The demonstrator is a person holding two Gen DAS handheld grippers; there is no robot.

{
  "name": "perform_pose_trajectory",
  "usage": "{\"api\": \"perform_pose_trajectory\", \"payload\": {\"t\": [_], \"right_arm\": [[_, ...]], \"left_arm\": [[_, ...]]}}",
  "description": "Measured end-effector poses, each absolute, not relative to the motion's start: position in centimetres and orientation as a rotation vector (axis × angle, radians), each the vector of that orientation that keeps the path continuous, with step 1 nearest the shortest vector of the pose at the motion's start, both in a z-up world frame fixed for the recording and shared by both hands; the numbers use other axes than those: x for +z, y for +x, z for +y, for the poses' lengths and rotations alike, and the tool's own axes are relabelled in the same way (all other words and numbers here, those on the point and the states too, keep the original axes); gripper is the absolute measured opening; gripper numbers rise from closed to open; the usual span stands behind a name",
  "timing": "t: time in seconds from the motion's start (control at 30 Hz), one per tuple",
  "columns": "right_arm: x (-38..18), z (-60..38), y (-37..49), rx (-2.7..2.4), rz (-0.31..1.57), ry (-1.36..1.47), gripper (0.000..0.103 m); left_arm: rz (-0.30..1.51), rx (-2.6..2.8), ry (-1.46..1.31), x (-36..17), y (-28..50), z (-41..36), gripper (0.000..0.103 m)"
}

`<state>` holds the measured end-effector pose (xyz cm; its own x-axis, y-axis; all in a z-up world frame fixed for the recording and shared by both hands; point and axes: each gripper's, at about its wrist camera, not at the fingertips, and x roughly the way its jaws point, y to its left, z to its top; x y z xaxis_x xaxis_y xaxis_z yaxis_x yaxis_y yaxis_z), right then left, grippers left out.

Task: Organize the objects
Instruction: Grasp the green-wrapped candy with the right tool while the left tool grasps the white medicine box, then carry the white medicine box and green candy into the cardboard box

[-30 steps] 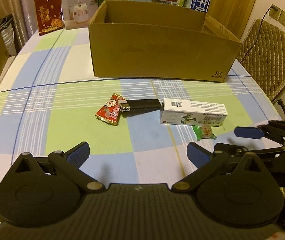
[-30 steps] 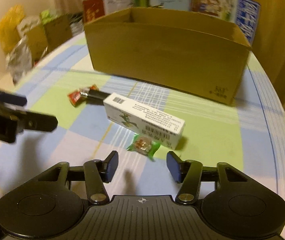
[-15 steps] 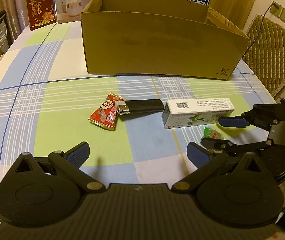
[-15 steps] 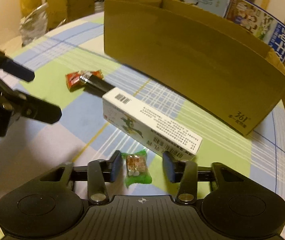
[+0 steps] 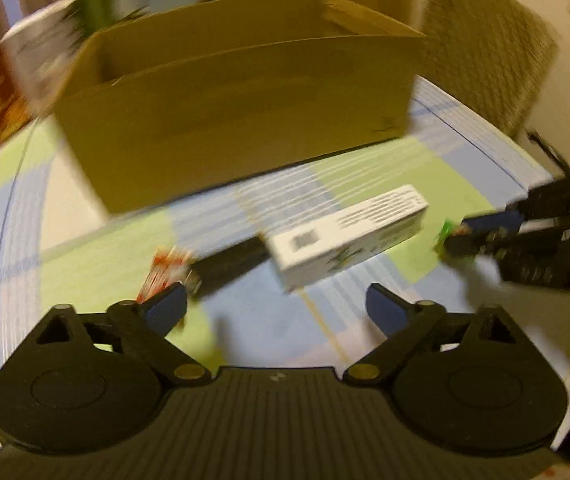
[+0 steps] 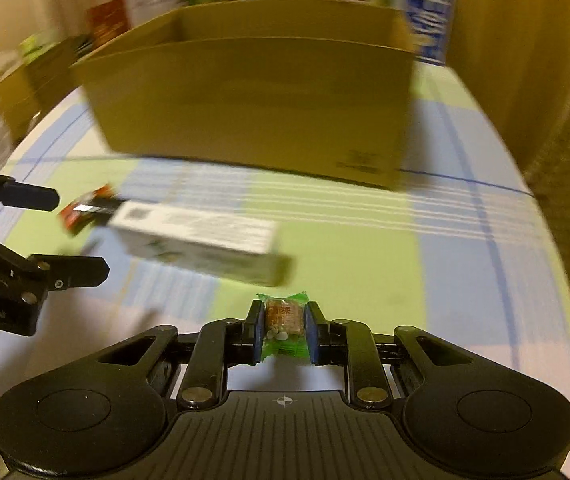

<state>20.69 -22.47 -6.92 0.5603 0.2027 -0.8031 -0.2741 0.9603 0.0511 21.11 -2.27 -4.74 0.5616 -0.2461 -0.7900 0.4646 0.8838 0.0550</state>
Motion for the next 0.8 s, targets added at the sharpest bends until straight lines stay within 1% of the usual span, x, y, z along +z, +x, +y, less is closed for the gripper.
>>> {"api": "perform_pose_trajectory", "payload": {"t": [0.03, 0.1, 0.17, 0.23, 0.27, 0.3, 0.33, 0.37, 0.5, 0.63, 0.8], "right_arm": [[-6.9, -23.0, 20.8, 0.265, 0.935, -0.072, 0.018], [-6.9, -23.6, 21.0, 0.241, 0.938, -0.049, 0.018], [-6.9, -23.7, 21.1, 0.236, 0.939, -0.037, 0.018], [-7.1, -23.7, 21.3, 0.239, 0.945, -0.019, 0.018], [-7.2, -23.7, 21.3, 0.241, 0.949, -0.008, 0.018], [-7.2, -23.8, 21.3, 0.242, 0.949, -0.003, 0.018], [-7.2, -23.7, 21.3, 0.242, 0.950, 0.001, 0.018], [-7.2, -23.8, 21.3, 0.243, 0.952, 0.003, 0.018], [-7.3, -24.1, 21.4, 0.242, 0.957, 0.030, 0.018], [-7.2, -24.1, 21.2, 0.247, 0.957, 0.041, 0.018], [-7.4, -24.5, 21.3, 0.228, 0.961, 0.058, 0.018]], "left_arm": [[0.867, -0.462, 0.308, -4.9, 21.6, -3.0, 0.086], [0.838, -0.524, 0.385, -5.0, 22.5, -4.5, 0.074], [0.823, -0.591, 0.461, -5.4, 23.5, -6.0, 0.068], [0.834, -0.640, 0.517, -6.0, 24.4, -7.3, 0.065], [0.860, -0.666, 0.528, -6.3, 24.9, -7.7, 0.059], [0.889, -0.681, 0.539, -6.7, 25.3, -8.1, 0.051], [0.917, -0.689, 0.553, -6.9, 25.7, -8.5, 0.050], [0.941, -0.688, 0.564, -6.9, 25.8, -8.8, 0.047], [1.050, -0.686, 0.476, -6.0, 25.5, -9.4, 0.031], [1.042, -0.675, 0.475, -5.9, 24.3, -10.3, 0.031], [1.028, -0.673, 0.465, -6.4, 24.8, -11.5, 0.031]]}}
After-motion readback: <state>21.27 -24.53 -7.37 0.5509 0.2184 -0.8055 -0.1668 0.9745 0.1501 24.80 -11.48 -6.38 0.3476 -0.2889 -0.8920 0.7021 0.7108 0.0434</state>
